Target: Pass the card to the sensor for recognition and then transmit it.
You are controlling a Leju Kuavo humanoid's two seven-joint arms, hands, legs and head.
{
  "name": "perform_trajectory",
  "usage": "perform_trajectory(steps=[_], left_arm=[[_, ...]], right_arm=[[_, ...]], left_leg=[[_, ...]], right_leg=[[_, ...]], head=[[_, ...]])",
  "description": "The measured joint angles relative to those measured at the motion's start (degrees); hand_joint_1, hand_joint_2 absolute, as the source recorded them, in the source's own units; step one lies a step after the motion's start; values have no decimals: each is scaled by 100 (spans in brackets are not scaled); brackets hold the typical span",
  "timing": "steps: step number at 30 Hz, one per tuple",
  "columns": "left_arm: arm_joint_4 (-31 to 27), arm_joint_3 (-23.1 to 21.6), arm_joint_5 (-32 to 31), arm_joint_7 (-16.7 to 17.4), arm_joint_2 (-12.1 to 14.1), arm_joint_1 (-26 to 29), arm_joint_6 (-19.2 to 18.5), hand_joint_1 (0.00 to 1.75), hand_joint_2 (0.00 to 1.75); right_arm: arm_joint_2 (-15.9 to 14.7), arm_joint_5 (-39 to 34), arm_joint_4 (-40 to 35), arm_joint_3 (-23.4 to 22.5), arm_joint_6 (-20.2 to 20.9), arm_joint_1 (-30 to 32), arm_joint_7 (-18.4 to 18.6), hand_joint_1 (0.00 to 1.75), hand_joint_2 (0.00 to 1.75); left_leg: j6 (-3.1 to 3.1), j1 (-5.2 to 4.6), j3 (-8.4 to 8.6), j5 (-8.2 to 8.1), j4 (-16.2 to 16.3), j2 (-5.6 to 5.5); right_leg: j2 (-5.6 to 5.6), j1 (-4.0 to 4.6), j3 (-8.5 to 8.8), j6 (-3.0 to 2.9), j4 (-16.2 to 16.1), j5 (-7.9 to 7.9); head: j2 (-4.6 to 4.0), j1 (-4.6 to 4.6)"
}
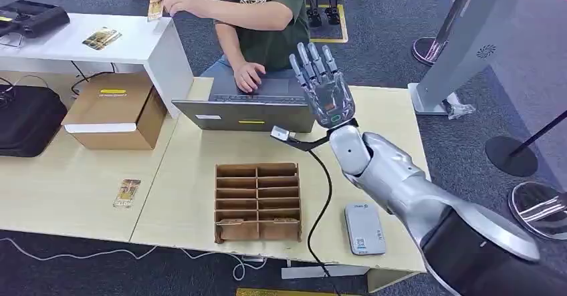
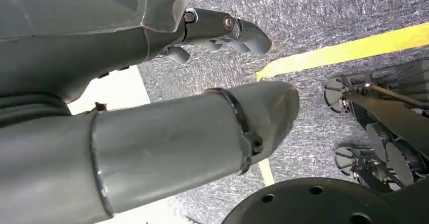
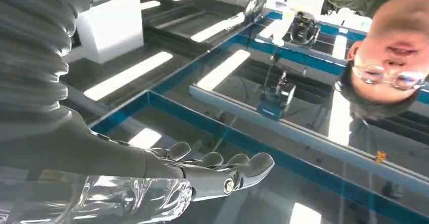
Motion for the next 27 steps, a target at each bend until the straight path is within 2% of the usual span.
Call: perform_trajectory(steps=[5,8,11,15,18,20,27], left_arm=[[0,0,-4,0,0,-2,13,0,0],[0,0,4,0,0,-3,53,0,0],[0,0,15,0,-13,-1,87,0,0],[0,0,24,-9,-48,1,114,0,0],[0,0,79,-22,-68,-2,118,0,0],[0,2,112,-52,-87,5,118,0,0],[-2,9,112,-77,-146,19,107,0,0]], right_arm=[[-149,0,-243,-256,0,156,-72,0,175],[-278,0,-641,-801,0,431,-269,0,175],[-497,0,-1420,-1426,-4,888,-184,0,175],[-816,0,-2388,-1924,-4,1484,-78,0,175],[-1034,2,-2899,-1948,-4,1773,169,0,175],[-1191,2,-3182,-1856,-4,1885,612,0,175],[-1720,2,-4073,-1784,-4,2238,667,0,175]], left_leg=[[0,0,-1,0,0,0],[0,-1,-1,0,0,0],[1,-1,-2,-1,1,-8],[2,-2,-5,-4,1,-10],[-2,-2,-3,-8,1,1],[-1,-2,-3,-8,1,0],[-1,-1,-2,-8,1,0]], right_leg=[[-2,0,0,0,0,0],[-1,-1,-1,0,0,0],[-9,-1,0,1,-2,-1],[-8,-1,0,3,-2,-3],[2,-2,-2,3,-2,-3],[1,-2,-3,3,-2,-3],[1,-2,-3,3,-2,-3]], head=[[0,0],[0,0],[0,-2],[0,0],[0,-2],[0,-2],[0,-2]])
